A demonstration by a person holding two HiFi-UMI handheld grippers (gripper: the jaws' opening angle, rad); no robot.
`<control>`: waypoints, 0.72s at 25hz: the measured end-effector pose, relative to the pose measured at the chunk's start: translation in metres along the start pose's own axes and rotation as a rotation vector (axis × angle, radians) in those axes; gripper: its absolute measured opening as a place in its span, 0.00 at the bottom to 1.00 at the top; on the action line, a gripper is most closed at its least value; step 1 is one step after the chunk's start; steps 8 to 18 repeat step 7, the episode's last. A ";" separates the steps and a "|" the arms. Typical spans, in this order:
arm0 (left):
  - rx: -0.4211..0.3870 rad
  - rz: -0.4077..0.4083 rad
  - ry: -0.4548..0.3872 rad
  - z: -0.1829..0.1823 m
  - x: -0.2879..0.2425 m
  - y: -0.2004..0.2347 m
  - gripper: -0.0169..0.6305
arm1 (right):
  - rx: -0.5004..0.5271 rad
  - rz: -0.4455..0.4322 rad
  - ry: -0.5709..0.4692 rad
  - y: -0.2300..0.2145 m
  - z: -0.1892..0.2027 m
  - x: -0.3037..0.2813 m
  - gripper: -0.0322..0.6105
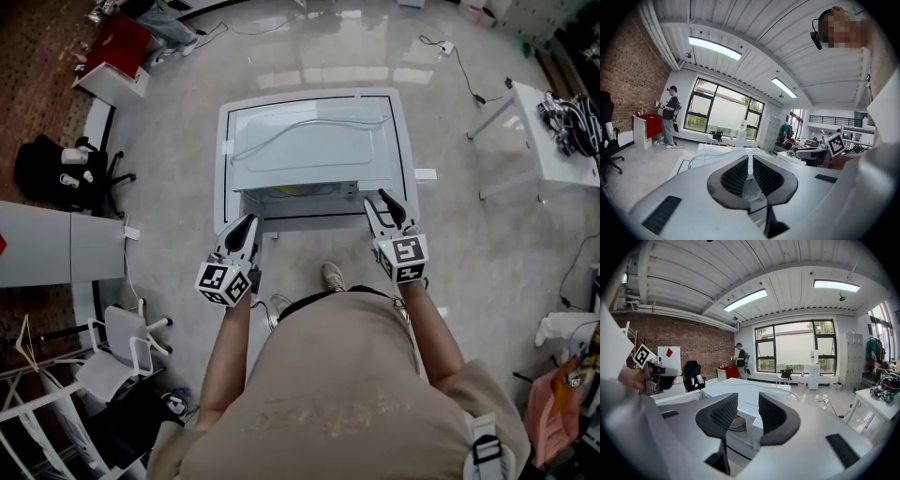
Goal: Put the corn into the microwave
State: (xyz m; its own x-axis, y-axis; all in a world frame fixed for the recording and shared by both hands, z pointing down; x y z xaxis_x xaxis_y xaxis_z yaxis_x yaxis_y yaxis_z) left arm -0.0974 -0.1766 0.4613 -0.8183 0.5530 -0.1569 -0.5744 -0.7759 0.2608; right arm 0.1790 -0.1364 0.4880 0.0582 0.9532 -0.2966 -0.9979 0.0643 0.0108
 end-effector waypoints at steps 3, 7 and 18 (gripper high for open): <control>0.013 0.003 0.000 0.001 0.000 0.002 0.08 | -0.008 -0.017 0.002 0.008 -0.001 -0.004 0.27; 0.060 0.021 -0.020 0.000 0.000 0.001 0.08 | -0.012 -0.030 0.012 0.015 0.002 -0.007 0.27; 0.060 0.021 -0.020 0.000 0.000 0.001 0.08 | -0.012 -0.030 0.012 0.015 0.002 -0.007 0.27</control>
Point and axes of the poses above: the fingertips, and each gripper's own axes: x backward along the fingers, y to its left, z out of its underside, the point moved 1 cm from there along x, backward along the fingers, and after that the axes turned 9 degrees about z, right-handed, at the moved point
